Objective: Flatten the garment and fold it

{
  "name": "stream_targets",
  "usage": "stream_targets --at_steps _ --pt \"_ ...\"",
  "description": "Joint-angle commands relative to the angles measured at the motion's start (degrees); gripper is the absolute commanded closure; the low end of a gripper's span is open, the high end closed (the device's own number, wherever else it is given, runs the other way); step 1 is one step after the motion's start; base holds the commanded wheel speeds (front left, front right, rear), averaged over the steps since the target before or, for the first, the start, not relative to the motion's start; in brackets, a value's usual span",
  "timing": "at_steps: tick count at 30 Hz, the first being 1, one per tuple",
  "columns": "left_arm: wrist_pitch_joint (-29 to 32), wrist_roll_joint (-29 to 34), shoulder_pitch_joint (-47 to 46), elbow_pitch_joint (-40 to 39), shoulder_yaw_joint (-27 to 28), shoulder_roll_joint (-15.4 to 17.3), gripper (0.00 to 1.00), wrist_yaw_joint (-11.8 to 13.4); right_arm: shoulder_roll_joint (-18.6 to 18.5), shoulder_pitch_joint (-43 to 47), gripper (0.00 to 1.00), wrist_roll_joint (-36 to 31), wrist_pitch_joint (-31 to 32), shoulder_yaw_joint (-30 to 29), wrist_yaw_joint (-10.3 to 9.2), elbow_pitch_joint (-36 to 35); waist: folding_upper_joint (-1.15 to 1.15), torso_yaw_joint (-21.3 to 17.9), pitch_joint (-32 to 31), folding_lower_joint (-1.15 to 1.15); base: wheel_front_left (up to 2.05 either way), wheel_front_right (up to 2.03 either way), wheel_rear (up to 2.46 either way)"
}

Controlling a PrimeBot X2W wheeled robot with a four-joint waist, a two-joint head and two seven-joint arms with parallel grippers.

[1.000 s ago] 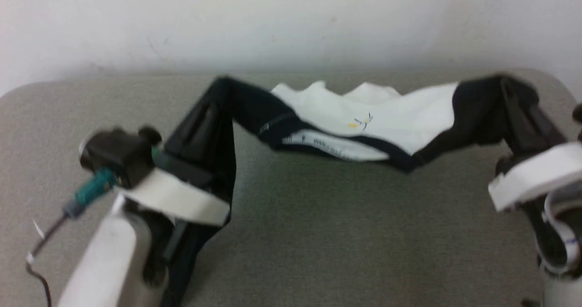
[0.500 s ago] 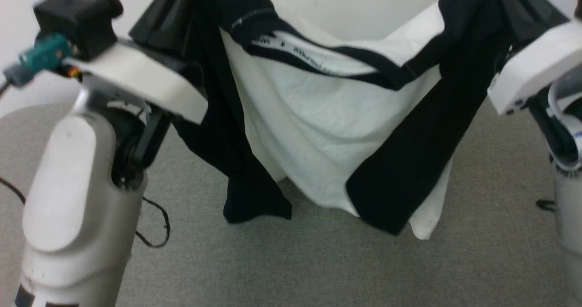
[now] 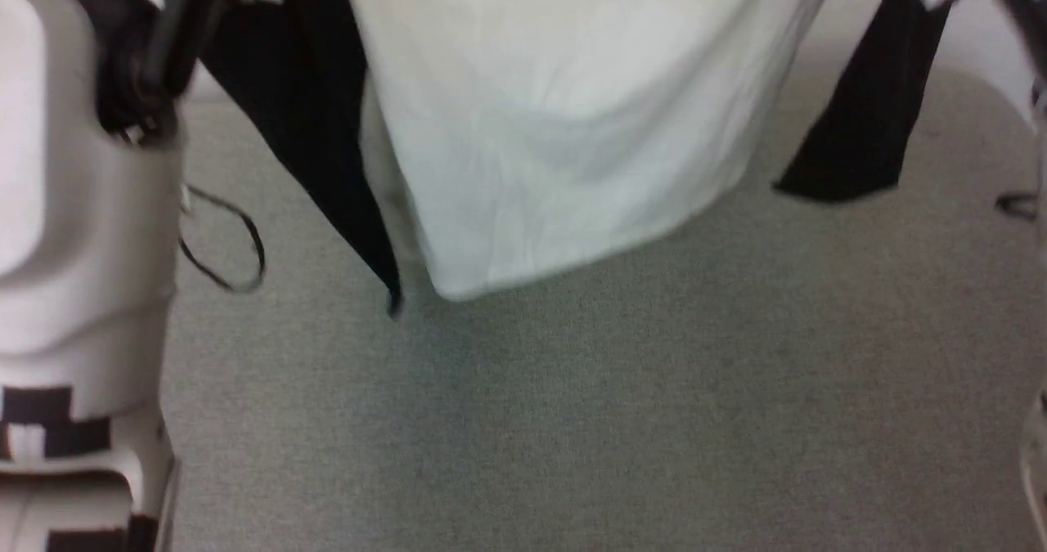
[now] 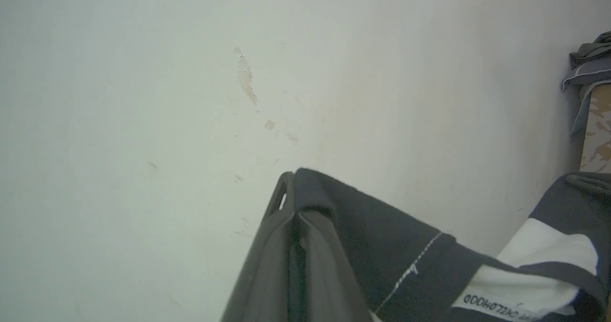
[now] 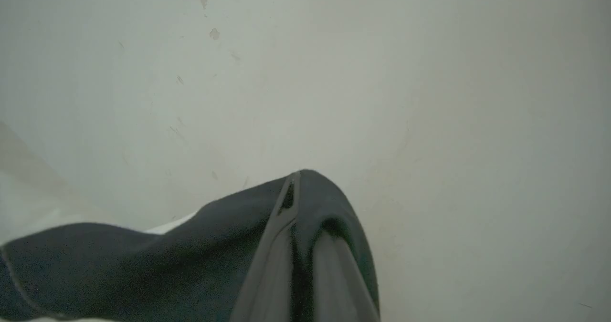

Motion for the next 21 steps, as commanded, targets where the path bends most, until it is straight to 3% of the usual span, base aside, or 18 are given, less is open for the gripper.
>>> stream_targets --at_steps 1,13,21 --pt "-0.7 0.8 -2.6 0.5 0.2 0.4 1.00 0.1 0.2 -2.9 1.00 -0.6 -0.7 0.0 -0.04 0.7 0.00 -0.8 7.6 -0.01 0.00 0.00 0.00" --pt "-10.1 4.8 -23.2 8.9 1.6 2.0 1.00 -0.6 0.8 -28.0 1.00 -8.2 -8.9 1.1 -0.04 13.5 0.00 0.6 26.9 -0.01 0.00 0.00 0.00" --pt "-16.8 5.1 -28.0 12.5 1.4 1.8 1.00 -1.9 -1.1 -34.4 1.00 -9.0 -13.7 2.0 -0.04 19.0 0.00 1.0 34.2 -0.01 0.00 0.00 0.00"
